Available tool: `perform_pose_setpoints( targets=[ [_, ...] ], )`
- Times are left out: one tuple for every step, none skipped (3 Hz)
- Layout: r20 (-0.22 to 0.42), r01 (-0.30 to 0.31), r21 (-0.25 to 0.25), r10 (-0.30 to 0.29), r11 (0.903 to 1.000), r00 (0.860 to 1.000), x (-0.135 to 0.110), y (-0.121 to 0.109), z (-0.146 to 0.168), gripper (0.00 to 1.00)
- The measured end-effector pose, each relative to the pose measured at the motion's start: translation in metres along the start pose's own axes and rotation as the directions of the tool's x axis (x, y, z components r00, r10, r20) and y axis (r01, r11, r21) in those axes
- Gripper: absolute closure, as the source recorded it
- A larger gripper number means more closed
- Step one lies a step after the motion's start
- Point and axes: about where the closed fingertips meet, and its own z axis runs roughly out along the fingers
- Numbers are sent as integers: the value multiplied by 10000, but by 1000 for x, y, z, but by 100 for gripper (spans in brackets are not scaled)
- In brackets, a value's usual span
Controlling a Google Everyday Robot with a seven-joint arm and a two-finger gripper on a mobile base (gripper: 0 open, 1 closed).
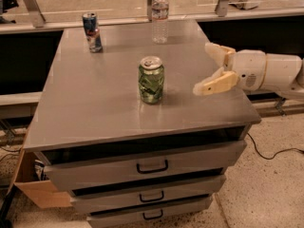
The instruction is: Place green can upright
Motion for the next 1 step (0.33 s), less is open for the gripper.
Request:
perform_pose_setpoints(
  targets=[
    [68, 108, -15, -108, 9999, 9999, -6, -2, -3, 0]
  ],
)
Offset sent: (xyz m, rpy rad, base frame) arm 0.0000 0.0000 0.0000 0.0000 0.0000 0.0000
